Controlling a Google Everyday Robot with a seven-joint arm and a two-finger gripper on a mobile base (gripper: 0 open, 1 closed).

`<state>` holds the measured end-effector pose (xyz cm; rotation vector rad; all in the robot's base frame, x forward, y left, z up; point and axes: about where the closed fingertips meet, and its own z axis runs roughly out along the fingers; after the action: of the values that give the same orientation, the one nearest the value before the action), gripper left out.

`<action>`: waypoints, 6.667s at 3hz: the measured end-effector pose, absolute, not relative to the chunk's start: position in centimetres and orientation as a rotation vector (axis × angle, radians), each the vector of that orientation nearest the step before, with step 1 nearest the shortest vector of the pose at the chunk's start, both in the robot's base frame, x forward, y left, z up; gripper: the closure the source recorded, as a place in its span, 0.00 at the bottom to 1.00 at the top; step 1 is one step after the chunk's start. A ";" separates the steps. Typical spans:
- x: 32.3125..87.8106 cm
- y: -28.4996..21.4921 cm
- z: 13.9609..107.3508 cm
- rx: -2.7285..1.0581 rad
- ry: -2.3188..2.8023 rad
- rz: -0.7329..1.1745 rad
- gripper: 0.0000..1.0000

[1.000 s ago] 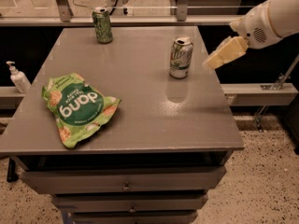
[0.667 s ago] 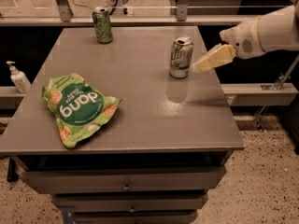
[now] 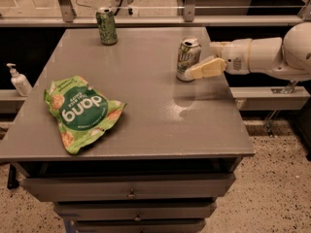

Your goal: Knock 7up can over

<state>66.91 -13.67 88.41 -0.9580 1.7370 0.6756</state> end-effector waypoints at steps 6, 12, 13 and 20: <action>65.1 -6.1 94.1 -1.619 1.498 0.487 1.00; 52.5 -8.3 86.0 -2.804 0.954 -0.234 0.36; 51.3 -8.2 85.3 -2.836 0.925 -0.216 0.13; 55.8 -15.3 94.2 -1.957 1.593 0.410 0.00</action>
Offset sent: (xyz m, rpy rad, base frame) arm 0.0034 0.0422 -0.0020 0.2577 -0.1165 0.0855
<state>55.79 -15.34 94.15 -1.9570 1.5925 0.4098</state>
